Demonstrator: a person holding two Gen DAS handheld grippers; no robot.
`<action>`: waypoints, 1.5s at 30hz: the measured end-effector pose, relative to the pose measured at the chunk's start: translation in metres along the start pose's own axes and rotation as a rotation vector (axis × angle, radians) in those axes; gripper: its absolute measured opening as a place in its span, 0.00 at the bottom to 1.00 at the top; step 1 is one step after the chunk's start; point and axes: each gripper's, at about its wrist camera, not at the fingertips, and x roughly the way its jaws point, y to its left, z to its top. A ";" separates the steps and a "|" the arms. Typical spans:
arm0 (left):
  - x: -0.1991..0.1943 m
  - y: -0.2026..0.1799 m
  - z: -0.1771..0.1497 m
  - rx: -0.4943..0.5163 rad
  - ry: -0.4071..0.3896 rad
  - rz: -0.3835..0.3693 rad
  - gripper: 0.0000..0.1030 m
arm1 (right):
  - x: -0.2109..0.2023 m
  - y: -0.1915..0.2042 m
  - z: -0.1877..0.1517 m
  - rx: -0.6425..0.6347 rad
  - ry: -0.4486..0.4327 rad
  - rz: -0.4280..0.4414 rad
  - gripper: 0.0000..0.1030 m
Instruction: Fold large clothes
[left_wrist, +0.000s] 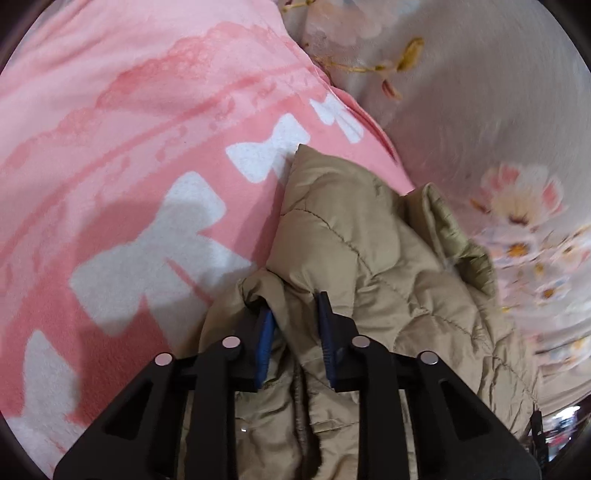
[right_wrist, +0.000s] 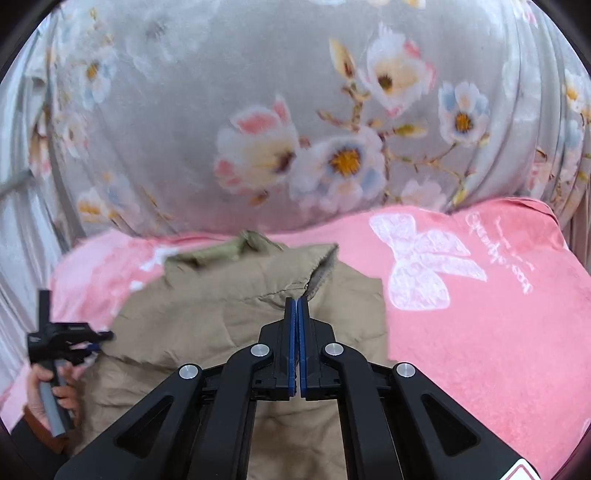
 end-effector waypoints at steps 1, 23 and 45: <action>0.001 -0.002 -0.003 0.031 -0.016 0.031 0.20 | 0.016 -0.004 -0.009 0.001 0.047 -0.021 0.01; -0.054 -0.096 -0.043 0.527 -0.135 0.225 0.44 | 0.011 0.017 -0.025 0.023 0.094 -0.017 0.25; 0.028 -0.123 -0.117 0.640 -0.147 0.275 0.56 | 0.087 0.094 -0.082 -0.129 0.204 0.016 0.18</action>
